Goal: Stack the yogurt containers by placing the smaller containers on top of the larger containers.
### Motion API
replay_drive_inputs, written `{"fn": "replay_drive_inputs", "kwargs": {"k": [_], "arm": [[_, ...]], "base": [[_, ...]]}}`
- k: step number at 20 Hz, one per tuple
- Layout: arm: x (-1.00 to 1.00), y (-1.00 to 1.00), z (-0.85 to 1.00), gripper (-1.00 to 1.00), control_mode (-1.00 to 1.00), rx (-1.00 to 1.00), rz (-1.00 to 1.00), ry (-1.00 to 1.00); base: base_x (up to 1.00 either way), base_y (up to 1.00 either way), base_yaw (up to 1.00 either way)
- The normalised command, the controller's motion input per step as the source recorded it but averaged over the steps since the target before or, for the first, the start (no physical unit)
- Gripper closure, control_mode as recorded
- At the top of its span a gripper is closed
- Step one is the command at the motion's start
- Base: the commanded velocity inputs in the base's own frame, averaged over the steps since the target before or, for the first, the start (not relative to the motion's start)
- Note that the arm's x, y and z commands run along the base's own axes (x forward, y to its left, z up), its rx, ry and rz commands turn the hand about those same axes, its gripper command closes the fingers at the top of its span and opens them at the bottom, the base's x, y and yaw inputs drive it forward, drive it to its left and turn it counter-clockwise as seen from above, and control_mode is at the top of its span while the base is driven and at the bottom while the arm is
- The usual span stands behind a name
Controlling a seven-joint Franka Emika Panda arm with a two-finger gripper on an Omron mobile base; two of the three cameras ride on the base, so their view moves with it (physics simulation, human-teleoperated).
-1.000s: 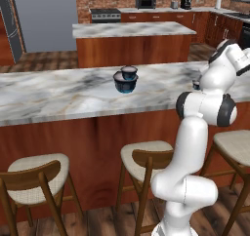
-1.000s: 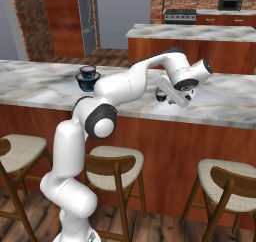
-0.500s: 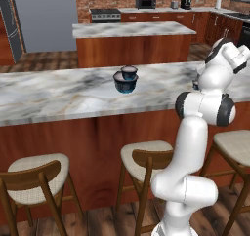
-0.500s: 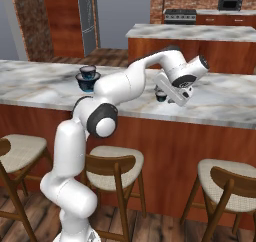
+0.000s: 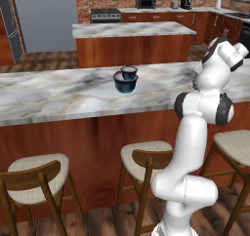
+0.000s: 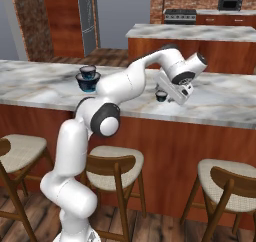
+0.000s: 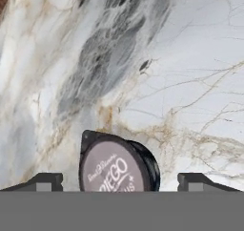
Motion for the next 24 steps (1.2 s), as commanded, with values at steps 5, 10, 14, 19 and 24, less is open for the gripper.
{"fn": "replay_drive_inputs", "kwargs": {"k": [5,10,14,19,24], "arm": [[0.22,0.00,-0.17,-1.00,-1.00,0.00,-0.04,0.07],[0.00,0.00,-0.14,-1.00,-1.00,0.00,-0.05,0.07],[0.00,0.01,-0.17,-1.00,-1.00,0.00,-0.05,0.04],[0.00,0.19,-0.17,-1.00,-1.00,0.00,-0.05,0.02],[0.00,0.31,-0.10,-1.00,-1.00,0.00,-0.07,0.02]], "base": [[0.00,0.00,0.00],[0.00,0.00,0.00],[0.00,0.00,0.00],[0.00,0.00,0.00],[0.00,0.00,0.00]]}}
